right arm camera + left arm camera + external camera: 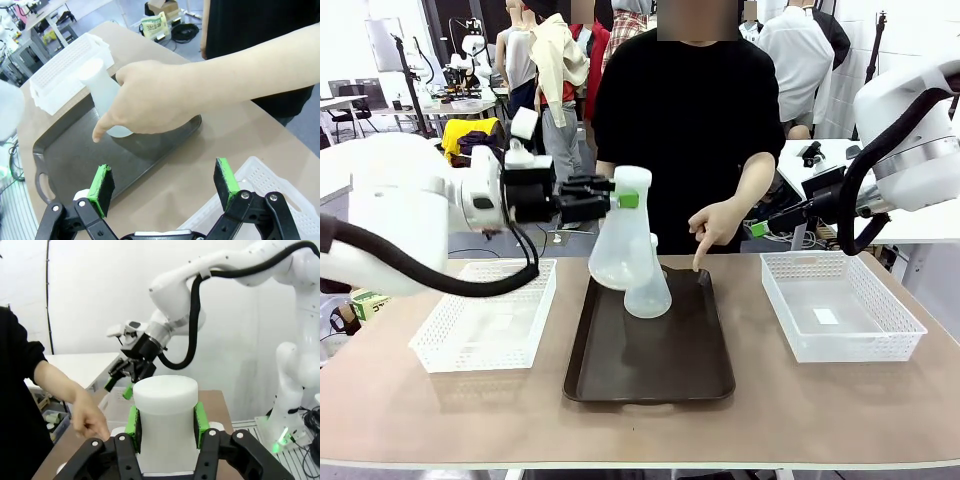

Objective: Prepare the laboratory tools.
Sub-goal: Place the picked Big flask upright in the Handle tray as directed by the person.

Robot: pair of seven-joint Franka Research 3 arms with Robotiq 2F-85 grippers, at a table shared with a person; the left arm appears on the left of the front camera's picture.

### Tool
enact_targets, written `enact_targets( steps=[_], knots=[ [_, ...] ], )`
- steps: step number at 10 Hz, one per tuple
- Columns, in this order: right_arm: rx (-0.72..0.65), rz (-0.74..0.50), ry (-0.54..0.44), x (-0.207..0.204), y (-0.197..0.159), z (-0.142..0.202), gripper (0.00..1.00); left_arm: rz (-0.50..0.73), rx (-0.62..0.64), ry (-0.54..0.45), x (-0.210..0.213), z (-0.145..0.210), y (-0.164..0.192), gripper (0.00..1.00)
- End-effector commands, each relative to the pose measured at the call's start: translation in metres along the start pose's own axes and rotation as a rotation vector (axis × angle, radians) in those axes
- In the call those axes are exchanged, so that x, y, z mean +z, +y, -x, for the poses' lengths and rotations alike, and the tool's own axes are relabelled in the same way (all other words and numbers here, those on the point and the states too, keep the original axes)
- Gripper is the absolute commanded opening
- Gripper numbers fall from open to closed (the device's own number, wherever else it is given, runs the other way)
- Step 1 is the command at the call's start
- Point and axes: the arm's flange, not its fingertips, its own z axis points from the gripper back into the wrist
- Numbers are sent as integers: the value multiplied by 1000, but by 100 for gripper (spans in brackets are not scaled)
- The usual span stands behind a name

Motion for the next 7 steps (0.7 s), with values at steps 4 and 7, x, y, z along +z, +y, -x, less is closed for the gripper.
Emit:
enact_targets(
  steps=[4,7],
  knots=[
    [0,1,2,1,0,1,100,-2,34,-46,-38,72,16,0],
    [0,1,2,1,0,1,100,49,93,-27,-44,107,13,0]
  ],
)
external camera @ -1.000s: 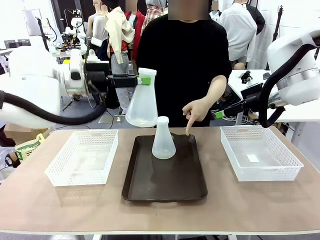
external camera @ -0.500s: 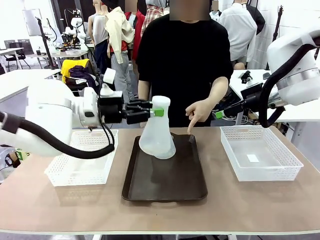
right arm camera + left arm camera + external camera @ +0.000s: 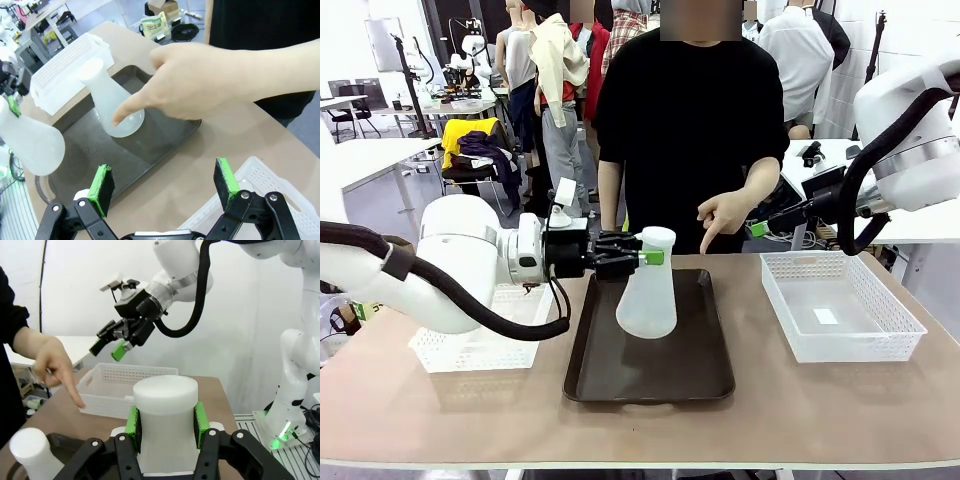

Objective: Prepare the laboratory tools.
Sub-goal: Place the picked Big flask upright in the Handle tray as directed by the person.

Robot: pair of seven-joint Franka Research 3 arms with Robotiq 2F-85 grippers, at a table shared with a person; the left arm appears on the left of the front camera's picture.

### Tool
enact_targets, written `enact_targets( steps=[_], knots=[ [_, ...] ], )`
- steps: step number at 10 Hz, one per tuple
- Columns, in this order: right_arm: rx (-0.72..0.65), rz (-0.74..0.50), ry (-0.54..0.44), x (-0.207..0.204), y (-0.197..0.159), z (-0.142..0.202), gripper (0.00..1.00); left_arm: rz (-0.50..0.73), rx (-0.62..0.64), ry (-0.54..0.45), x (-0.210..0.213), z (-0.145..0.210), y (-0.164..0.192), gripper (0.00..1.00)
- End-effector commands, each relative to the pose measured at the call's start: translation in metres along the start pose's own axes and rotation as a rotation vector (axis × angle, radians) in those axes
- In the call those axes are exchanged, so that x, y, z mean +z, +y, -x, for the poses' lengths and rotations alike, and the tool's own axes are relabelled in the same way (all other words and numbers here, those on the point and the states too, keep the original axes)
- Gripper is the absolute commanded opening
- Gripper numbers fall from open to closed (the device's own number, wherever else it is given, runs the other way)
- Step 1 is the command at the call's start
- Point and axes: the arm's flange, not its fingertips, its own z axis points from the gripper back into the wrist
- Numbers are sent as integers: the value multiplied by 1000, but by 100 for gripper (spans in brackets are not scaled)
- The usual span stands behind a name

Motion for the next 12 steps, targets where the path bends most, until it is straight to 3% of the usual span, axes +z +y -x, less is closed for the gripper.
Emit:
enact_targets(
  steps=[1,10,11,12],
  knots=[
    [0,0,2,1,0,1,100,19,7,-15,-5,13,0,0],
    [0,0,2,1,0,1,100,-19,39,133,-4,63,9,0],
    [0,0,2,1,0,1,100,-20,44,130,-4,62,8,10],
    [0,0,2,1,0,1,100,-22,43,128,-4,62,8,30]
  ],
)
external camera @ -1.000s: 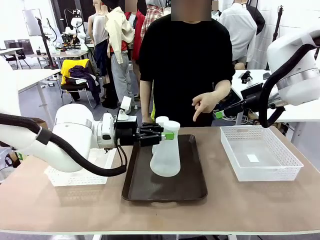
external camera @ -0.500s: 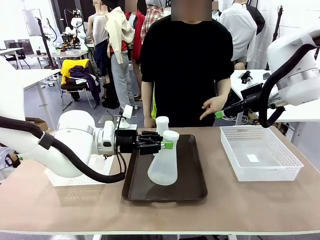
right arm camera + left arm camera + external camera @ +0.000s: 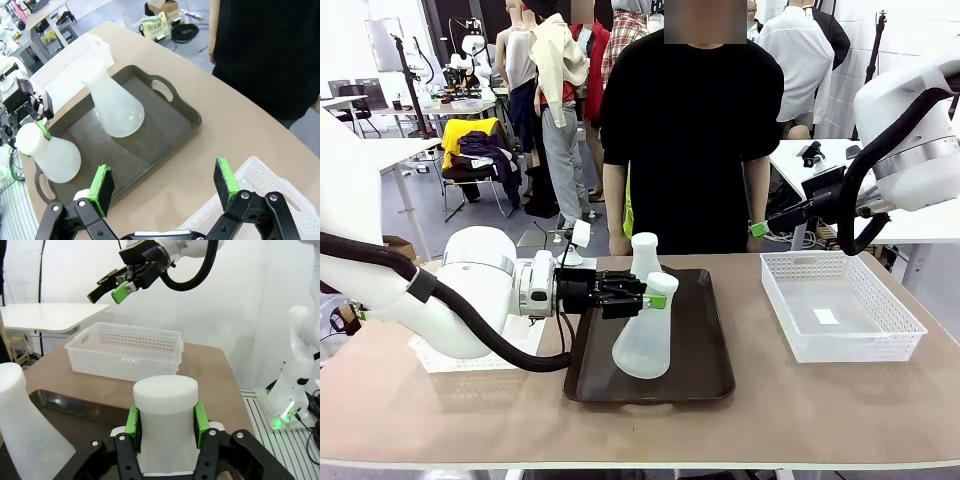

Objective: Prepare the laboratory tools.
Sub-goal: Place the picked Big flask upright in the Handle tray as directed by the person.

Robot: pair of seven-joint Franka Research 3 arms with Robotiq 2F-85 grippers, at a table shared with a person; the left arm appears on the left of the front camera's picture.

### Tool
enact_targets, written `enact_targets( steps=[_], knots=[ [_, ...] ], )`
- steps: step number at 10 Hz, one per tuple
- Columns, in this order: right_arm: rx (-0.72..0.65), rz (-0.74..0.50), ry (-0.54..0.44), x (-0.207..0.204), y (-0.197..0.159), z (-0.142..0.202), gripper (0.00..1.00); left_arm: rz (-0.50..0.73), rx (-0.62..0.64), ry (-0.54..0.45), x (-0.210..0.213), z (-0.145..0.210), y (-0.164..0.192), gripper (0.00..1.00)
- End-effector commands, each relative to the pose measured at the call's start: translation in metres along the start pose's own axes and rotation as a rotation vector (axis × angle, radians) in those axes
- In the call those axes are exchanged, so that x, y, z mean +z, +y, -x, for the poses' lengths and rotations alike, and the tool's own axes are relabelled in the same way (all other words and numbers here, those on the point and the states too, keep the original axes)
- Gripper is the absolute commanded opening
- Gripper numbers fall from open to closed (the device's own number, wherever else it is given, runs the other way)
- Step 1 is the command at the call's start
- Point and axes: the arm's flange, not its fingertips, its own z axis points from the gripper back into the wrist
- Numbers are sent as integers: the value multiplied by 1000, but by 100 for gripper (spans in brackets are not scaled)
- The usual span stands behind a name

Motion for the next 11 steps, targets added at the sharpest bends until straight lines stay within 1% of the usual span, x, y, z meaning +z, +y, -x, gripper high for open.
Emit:
enact_targets(
  steps=[1,3,4,6,9,11],
  knots=[
    [0,1,2,1,0,1,100,-3,-25,19,-1,1,2,49],
    [0,1,2,1,0,1,100,3,-33,41,2,-1,-1,89],
    [0,1,2,1,0,1,100,13,-28,52,6,-7,-3,100],
    [0,1,2,1,0,1,100,33,-24,71,12,-15,-6,100],
    [0,1,2,1,0,1,100,79,-10,152,20,-18,-12,100],
    [0,1,2,1,0,1,100,105,-3,186,23,-19,-15,100]
  ],
)
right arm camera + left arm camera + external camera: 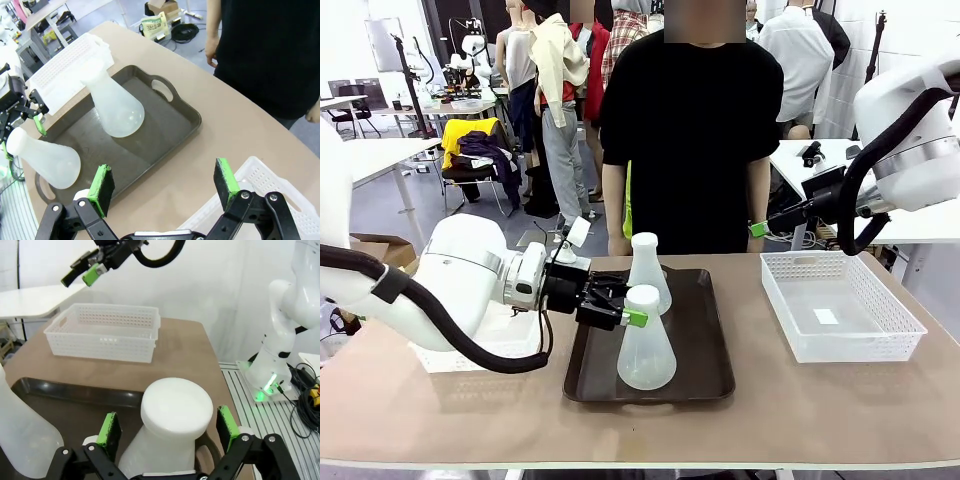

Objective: Prepare the laboratory tools.
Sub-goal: Place the picked Big flask upright in the Handle tray as directed by the person.

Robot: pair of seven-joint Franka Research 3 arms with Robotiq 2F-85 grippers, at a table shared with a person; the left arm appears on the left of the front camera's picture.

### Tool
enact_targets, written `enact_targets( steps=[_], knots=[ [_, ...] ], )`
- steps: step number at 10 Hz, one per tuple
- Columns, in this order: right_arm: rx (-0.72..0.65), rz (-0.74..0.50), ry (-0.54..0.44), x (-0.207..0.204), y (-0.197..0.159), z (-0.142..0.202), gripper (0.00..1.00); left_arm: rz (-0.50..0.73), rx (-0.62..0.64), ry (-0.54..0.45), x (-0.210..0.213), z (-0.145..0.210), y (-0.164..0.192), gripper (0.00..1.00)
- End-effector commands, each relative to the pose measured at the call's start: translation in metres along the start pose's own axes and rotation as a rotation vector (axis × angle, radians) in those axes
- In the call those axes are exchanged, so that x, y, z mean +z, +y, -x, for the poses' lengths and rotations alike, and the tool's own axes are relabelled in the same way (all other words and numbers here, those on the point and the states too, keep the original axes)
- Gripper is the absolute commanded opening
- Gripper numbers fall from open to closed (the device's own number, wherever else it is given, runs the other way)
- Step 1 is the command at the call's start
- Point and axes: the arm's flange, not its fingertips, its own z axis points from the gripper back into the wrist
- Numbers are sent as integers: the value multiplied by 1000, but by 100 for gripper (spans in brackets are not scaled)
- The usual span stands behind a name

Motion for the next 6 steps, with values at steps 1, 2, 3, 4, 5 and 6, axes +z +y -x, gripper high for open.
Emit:
enact_targets(
  steps=[1,2,3,4,5,6],
  knots=[
    [0,0,2,1,0,1,100,18,14,43,7,-4,-2,100],
    [0,0,2,1,0,1,100,15,25,48,8,-4,-1,100],
    [0,0,2,1,0,1,100,12,45,54,9,-3,0,100],
    [0,0,2,1,0,1,100,-43,138,165,8,1,5,100],
    [0,0,2,1,0,1,100,13,16,29,4,1,1,100],
    [0,0,2,1,0,1,100,13,16,29,4,1,1,100]
  ],
)
